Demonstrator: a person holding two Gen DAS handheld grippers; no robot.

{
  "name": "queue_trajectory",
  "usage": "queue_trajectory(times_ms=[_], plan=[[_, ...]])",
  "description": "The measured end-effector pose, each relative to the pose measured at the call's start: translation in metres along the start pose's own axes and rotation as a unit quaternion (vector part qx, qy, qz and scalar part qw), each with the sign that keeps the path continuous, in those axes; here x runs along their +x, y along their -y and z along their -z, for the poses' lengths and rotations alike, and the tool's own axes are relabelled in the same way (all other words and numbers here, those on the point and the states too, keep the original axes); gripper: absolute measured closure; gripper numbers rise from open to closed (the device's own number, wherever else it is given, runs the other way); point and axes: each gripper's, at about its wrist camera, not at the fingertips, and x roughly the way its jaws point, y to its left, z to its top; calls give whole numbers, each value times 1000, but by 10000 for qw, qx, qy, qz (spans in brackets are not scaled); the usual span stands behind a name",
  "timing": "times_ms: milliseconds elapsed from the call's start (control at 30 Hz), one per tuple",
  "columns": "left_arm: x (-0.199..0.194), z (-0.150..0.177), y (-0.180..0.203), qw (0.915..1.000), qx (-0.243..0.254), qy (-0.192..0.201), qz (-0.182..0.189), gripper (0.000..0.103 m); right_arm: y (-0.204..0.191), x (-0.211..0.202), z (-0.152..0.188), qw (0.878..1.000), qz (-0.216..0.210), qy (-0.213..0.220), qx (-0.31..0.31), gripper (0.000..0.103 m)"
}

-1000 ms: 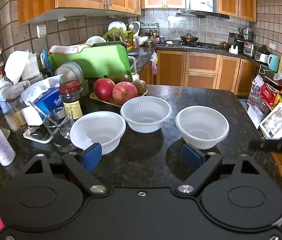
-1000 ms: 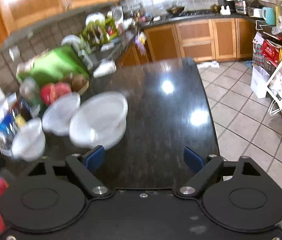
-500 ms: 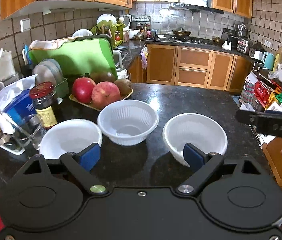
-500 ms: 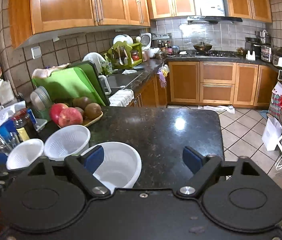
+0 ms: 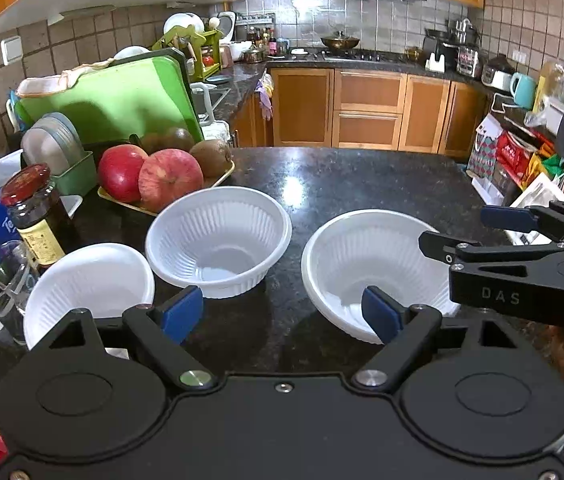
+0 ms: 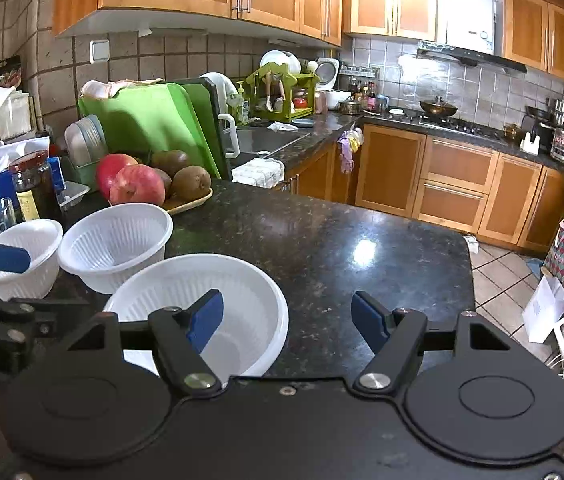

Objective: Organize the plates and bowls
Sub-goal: 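Move both tools toward the white ribbed bowls, then grip the large white bowl rim with the left tool and lift it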

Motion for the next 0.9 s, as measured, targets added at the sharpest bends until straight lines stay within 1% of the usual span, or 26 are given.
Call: queue_trajectory(times_ms=[33, 100, 200, 233, 300, 400, 467, 567, 633, 667, 700, 733, 767, 800, 833, 900], plan=[[2, 1, 2, 10000, -2, -39, 2, 18, 1, 2, 0, 10000, -41, -13, 57, 28], [7, 1, 4, 9999, -12, -149, 23, 25, 6, 5, 1, 9996, -144, -80, 207, 29], [15, 0, 6, 9997, -17, -249, 15, 29, 9, 11, 2, 9990, -217, -118, 377, 33], [16, 0, 7, 9996, -39, -263, 6, 30, 10, 12, 2, 9989, -236, -119, 376, 34], [20, -1, 8, 9995, -44, -308, 10, 33, 9, 15, 3, 9994, -185, -106, 282, 40], [23, -3, 12, 9994, 64, -350, 14, 35, 5, 20, 3, 9996, -138, -199, 131, 45], [25, -3, 15, 9992, 116, -372, 27, 36, 4, 23, 2, 9992, -204, -325, 128, 47], [28, -3, 16, 9990, 137, -426, 73, 41, 3, 29, 3, 9982, -283, -517, 143, 48], [32, -5, 17, 9987, 118, -492, 103, 42, 2, 32, 4, 9975, -284, -626, 142, 51], [34, -6, 16, 9986, 103, -510, 109, 43, 1, 33, 4, 9972, -294, -669, 140, 55], [35, -6, 15, 9986, 87, -520, 110, 47, 1, 33, 6, 9970, -315, -695, 139, 61], [36, -6, 15, 9985, 67, -531, 118, 51, 1, 33, 6, 9967, -341, -724, 142, 63], [36, -7, 16, 9983, 50, -555, 166, 57, 1, 33, 7, 9964, -362, -750, 153, 68], [37, -8, 15, 9980, 35, -580, 242, 60, 0, 33, 8, 9961, -387, -776, 167, 72], [37, -8, 16, 9978, 22, -596, 301, 60, 0, 32, 8, 9957, -418, -802, 180, 73], [37, -9, 16, 9976, 24, -596, 350, 66, -1, 30, 9, 9950, -469, -855, 199, 77]])
